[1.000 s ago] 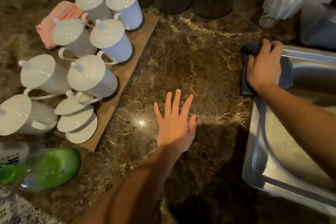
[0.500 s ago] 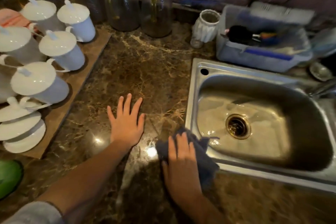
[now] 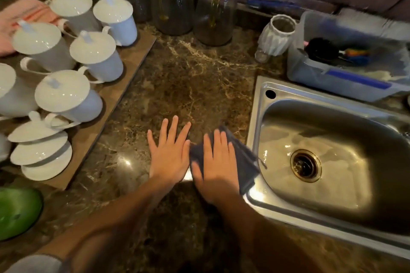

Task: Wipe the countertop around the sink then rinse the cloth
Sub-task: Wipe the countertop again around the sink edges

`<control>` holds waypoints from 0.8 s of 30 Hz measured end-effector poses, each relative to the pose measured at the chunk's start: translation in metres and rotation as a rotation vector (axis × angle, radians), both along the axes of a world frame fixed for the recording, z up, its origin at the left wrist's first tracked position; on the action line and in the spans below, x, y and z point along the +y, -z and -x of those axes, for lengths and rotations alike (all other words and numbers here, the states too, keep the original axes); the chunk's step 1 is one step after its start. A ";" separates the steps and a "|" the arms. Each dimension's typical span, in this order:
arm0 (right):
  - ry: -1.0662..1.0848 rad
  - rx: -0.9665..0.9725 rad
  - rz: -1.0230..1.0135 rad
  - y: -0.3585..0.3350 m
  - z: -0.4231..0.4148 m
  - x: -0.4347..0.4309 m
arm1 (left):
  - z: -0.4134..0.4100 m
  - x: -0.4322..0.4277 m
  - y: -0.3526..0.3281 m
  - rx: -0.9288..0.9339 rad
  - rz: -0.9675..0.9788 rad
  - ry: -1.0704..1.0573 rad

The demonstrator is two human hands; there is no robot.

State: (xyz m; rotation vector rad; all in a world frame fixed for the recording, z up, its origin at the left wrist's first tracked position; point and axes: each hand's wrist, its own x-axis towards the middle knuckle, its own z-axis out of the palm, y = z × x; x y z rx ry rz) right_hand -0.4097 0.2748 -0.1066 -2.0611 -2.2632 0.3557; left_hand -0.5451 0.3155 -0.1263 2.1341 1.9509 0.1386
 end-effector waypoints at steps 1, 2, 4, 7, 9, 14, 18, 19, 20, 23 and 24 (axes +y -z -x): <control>0.026 0.010 0.002 0.001 0.003 0.025 | 0.000 0.001 0.001 -0.017 -0.008 -0.009; 0.042 0.017 0.002 0.002 0.004 0.049 | 0.000 0.001 0.002 -0.024 -0.017 -0.021; 0.075 0.010 -0.018 0.005 0.004 0.096 | 0.001 0.002 0.004 0.000 -0.041 -0.030; 0.144 -0.017 -0.049 0.012 0.003 0.158 | 0.001 -0.002 0.011 0.042 -0.078 0.017; 0.185 -0.035 -0.072 0.018 0.008 0.195 | 0.003 -0.001 0.016 0.062 -0.075 0.028; 0.204 -0.043 -0.075 0.013 0.009 0.216 | -0.002 0.000 0.009 0.004 -0.042 0.022; 0.086 -0.030 -0.098 0.004 0.010 0.160 | -0.002 0.004 -0.008 -0.187 -0.005 -0.070; 0.052 -0.025 -0.090 0.002 0.011 0.138 | 0.001 0.003 -0.013 -0.292 -0.003 -0.111; 0.018 -0.022 -0.078 0.000 0.012 0.114 | 0.005 0.003 -0.018 -0.422 -0.011 -0.156; -0.036 0.001 -0.025 -0.002 0.017 0.033 | 0.033 -0.007 -0.029 -0.565 -0.013 -0.205; -0.062 0.002 -0.001 -0.002 0.021 0.005 | 0.050 -0.015 -0.029 -0.452 -0.014 -0.179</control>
